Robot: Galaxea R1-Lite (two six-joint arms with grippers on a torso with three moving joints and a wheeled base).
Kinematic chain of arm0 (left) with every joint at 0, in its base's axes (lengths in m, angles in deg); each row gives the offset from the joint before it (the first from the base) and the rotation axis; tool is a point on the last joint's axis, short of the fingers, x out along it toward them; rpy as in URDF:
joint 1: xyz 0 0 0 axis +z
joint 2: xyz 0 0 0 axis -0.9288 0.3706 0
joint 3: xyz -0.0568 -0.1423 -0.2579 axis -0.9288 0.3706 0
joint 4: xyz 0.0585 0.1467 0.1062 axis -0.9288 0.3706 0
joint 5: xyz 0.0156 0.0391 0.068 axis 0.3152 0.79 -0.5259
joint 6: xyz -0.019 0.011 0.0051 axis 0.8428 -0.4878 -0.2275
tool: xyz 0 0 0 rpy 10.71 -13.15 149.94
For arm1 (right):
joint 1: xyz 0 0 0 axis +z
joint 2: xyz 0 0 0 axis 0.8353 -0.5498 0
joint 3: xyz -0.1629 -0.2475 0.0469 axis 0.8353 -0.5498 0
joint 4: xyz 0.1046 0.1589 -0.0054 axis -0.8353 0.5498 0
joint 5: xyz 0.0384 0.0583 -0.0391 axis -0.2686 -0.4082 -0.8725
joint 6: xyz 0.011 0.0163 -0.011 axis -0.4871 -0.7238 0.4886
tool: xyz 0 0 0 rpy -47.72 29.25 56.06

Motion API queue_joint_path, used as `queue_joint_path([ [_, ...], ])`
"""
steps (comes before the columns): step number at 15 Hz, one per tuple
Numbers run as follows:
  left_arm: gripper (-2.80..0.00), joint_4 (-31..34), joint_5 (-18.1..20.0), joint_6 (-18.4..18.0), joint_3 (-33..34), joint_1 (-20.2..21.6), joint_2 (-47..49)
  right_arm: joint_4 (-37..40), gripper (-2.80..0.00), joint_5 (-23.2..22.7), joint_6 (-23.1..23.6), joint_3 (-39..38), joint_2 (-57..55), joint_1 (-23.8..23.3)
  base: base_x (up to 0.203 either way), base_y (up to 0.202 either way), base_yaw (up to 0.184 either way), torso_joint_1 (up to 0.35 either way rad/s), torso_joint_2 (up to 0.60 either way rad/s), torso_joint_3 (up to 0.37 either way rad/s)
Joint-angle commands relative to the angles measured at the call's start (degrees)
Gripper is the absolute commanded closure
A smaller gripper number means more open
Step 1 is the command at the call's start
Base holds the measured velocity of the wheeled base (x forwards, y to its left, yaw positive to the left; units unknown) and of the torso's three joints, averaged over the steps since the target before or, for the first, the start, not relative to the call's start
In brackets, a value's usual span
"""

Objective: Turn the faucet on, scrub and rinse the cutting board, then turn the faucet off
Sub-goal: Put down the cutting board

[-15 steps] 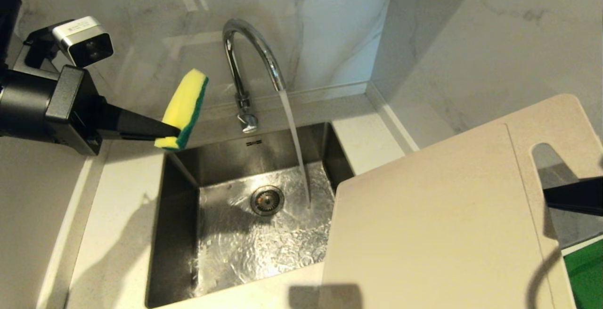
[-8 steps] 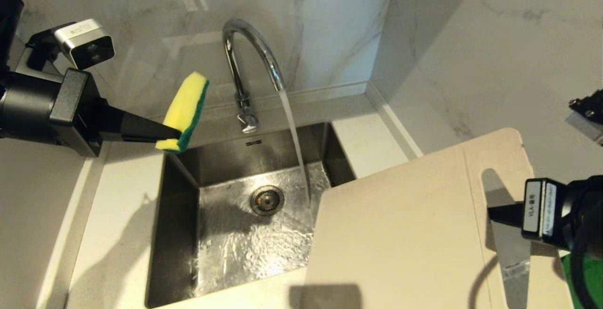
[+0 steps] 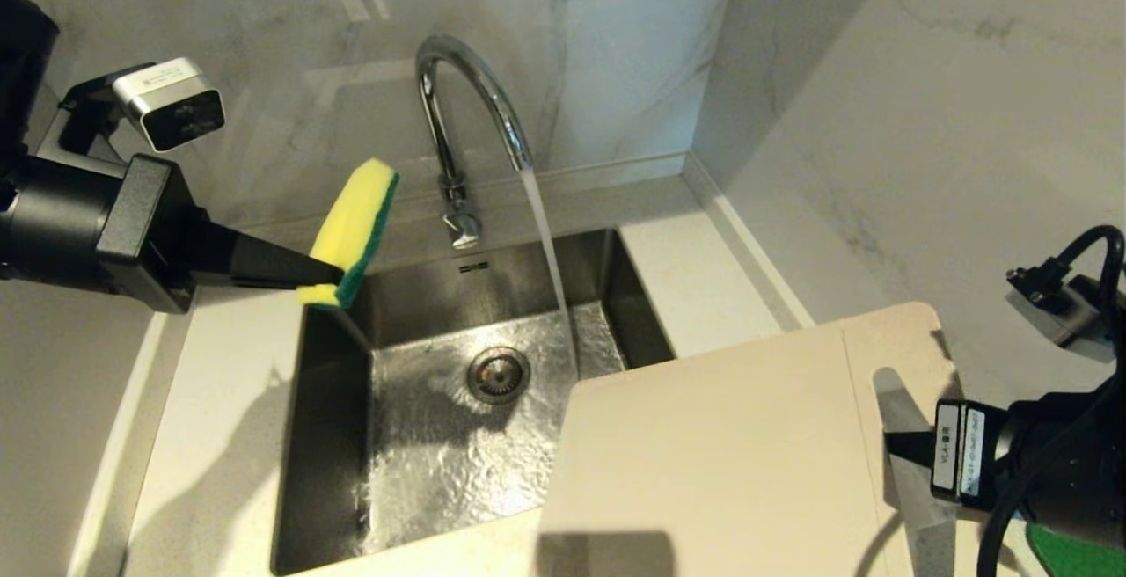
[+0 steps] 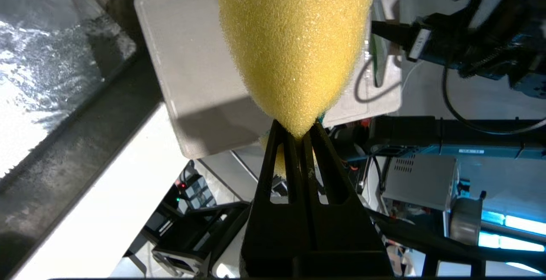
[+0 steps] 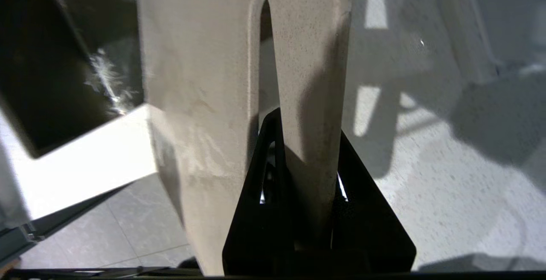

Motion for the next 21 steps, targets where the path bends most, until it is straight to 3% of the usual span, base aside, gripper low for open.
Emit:
queue_joint_path([
  [1, 0.0, 0.16, 0.15, 0.08, 0.93, -1.47, -1.0, -1.1, 0.0, 0.07, -0.13, -4.53, -0.3, -1.17, 0.0, 0.0, 0.0, 0.0, 0.0, 0.0],
  [7, 0.0, 0.08, -3.72, 0.17, 1.55, -6.68, -1.82, -21.87, 0.0, 0.15, 7.53, -24.86, -2.76, -3.64, 0.0, 0.0, 0.0, 0.0, 0.0, 0.0],
  [14, 0.0, -0.1, -3.63, 0.17, 1.81, -6.76, -1.73, -32.08, 0.0, -0.01, 8.85, -26.55, -15.49, -3.87, 0.0, 0.0, 0.0, 0.0, 0.0, 0.0],
  [21, 0.0, -4.53, -3.63, 0.35, 3.33, -6.76, -0.86, -47.59, 0.0, 0.17, 14.3, -25.92, -30.55, -3.91, 0.0, 0.0, 0.0, 0.0, 0.0, 0.0],
])
